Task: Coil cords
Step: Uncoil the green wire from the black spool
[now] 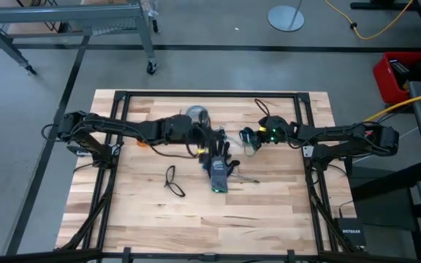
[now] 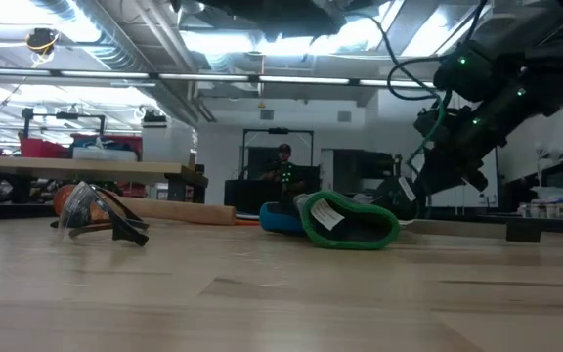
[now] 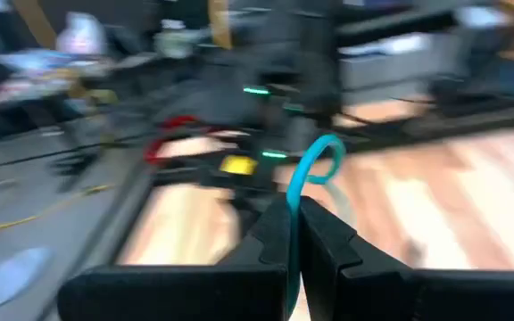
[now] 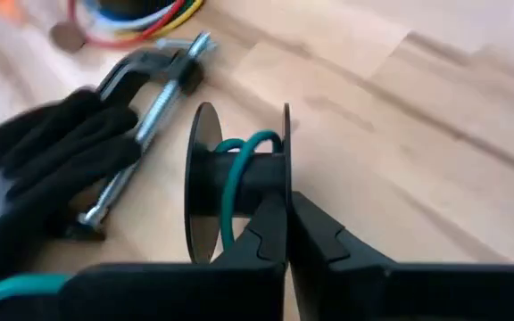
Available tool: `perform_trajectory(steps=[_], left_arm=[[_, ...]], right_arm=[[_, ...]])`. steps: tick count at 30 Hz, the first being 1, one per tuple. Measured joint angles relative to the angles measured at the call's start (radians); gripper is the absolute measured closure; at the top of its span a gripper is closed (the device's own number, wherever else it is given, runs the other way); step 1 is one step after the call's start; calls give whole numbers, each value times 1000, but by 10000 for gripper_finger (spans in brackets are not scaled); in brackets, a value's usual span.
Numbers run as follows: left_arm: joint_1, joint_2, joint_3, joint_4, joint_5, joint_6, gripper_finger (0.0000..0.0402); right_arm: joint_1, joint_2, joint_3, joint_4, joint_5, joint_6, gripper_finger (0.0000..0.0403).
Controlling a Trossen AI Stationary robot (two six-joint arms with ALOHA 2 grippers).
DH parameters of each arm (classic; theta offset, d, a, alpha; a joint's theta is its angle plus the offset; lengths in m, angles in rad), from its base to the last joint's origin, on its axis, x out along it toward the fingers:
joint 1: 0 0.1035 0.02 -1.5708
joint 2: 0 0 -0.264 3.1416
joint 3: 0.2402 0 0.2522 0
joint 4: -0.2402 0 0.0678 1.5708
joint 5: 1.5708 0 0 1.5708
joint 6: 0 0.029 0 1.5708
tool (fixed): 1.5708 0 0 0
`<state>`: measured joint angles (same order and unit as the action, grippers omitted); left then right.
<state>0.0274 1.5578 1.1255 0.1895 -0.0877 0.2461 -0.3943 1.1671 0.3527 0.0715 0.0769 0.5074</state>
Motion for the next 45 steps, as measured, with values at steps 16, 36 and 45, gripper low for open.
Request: perform_trajectory(steps=[16,36,45], left_arm=[[-113,0,0,-657,-275,-163,401],[41,0,0,-728,-848,-427,401],[88,0,0,-178,-830,-129,401]], right_arm=[[-165,0,0,375,-553,-40,401],[-162,0,0,-158,-586,-180,401],[-162,-3,3,-180,-412,-165,401]])
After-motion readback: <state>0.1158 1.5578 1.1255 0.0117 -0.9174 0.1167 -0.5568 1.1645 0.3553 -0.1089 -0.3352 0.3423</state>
